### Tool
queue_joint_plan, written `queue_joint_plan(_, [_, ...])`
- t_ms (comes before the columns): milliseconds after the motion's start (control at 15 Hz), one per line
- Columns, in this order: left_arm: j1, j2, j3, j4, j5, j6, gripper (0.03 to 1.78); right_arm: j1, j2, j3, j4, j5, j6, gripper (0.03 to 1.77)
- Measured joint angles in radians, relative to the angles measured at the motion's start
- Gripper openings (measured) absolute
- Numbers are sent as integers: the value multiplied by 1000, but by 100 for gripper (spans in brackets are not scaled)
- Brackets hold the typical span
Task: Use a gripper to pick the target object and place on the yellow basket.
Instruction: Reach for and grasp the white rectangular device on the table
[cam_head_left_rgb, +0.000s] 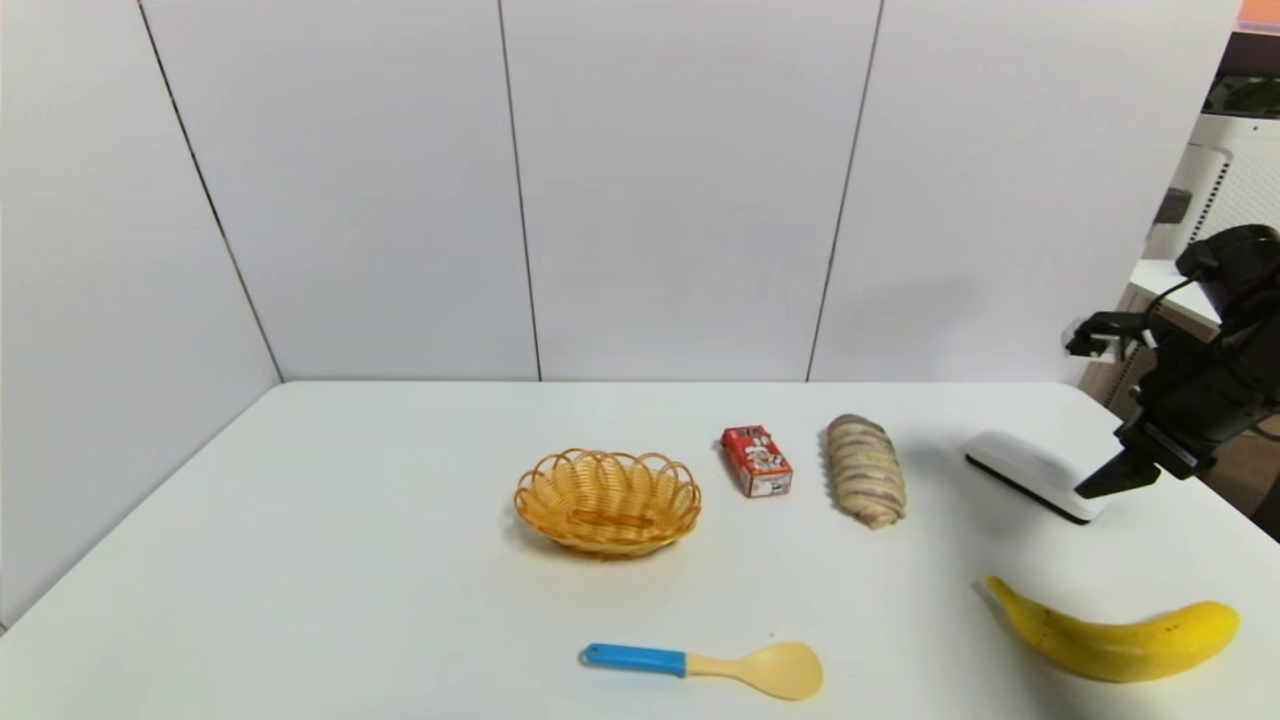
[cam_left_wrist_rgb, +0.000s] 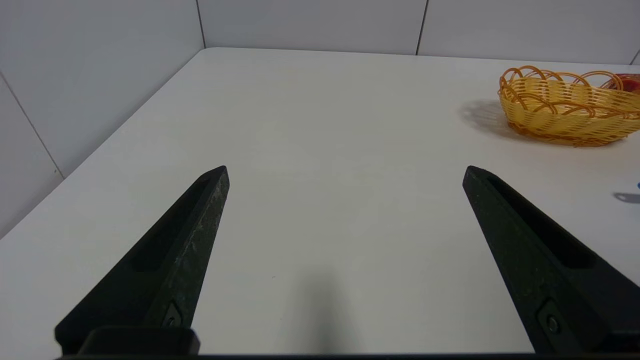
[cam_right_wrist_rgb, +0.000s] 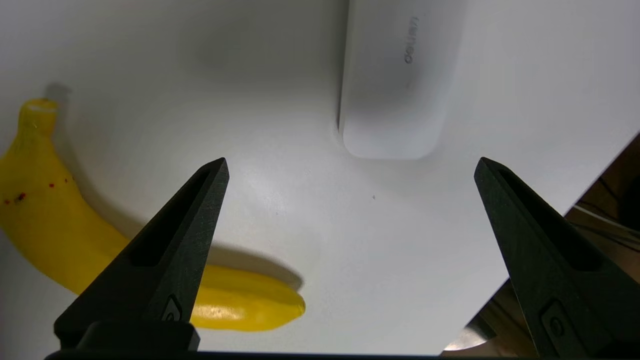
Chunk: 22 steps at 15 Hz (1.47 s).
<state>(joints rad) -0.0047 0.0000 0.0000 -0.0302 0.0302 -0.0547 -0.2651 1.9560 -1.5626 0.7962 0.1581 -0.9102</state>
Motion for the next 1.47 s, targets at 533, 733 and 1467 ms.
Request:
queue_joint_plan(533, [0,0,0,0,0,0,169,56,217,-193,-41,-79,122,170])
queue_joint_plan(733, [0,0,0,0,0,0,169,52,281,-239,-42,-86,129,170])
queue_joint_plan(1467, [0,0,0,0,0,0,169,41,358,-259,-41,-85,126,170])
